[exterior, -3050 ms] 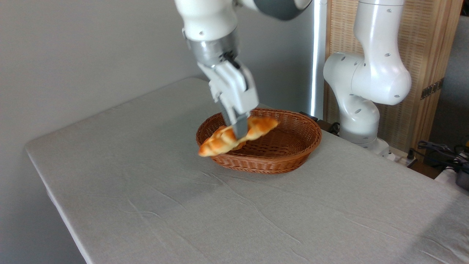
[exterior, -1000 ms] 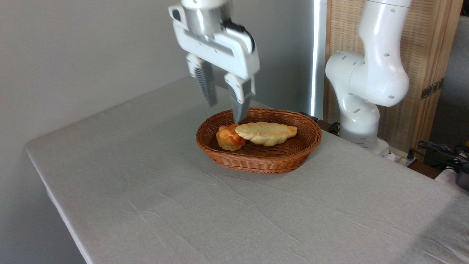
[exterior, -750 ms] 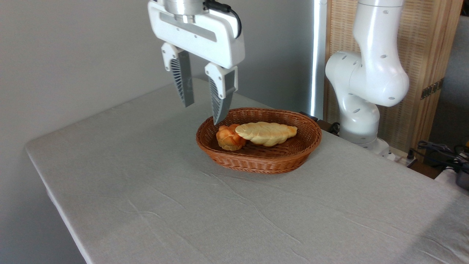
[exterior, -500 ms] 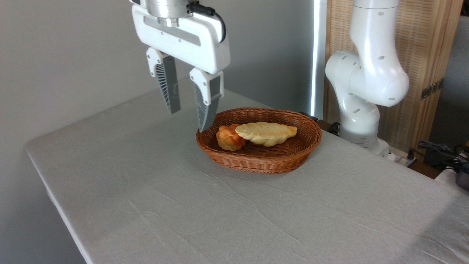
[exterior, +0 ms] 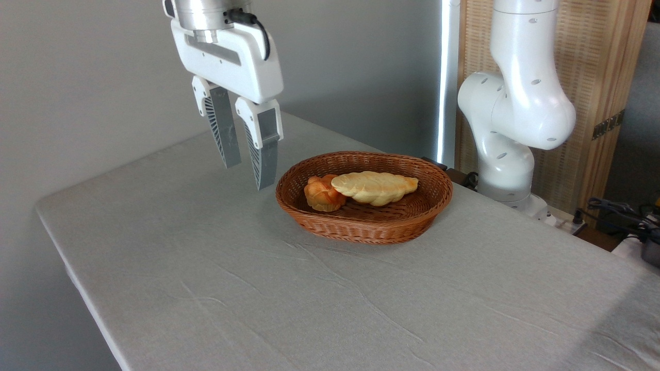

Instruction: Put bread into the basket

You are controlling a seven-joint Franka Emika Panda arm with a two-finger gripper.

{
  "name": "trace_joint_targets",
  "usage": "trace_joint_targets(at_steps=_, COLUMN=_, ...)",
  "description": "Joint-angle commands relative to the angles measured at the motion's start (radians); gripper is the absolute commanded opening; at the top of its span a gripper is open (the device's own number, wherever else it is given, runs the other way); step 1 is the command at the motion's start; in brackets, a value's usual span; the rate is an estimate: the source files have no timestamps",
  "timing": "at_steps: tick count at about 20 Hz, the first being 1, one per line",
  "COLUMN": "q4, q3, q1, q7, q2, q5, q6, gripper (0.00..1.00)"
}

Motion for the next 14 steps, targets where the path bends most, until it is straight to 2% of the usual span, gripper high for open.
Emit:
trace_joint_targets(at_steps=1, q4=0.010, q3=-0.036, q1=0.056, q7=-0.024, q2=0.005, q5=0.024, q6=0.005, gripper=1.00)
trace_joint_targets(at_steps=14, q4=0.011, q3=-0.037, q1=0.090, q7=-0.019, q2=-0.001, q5=0.011, q6=-0.030, gripper=1.00)
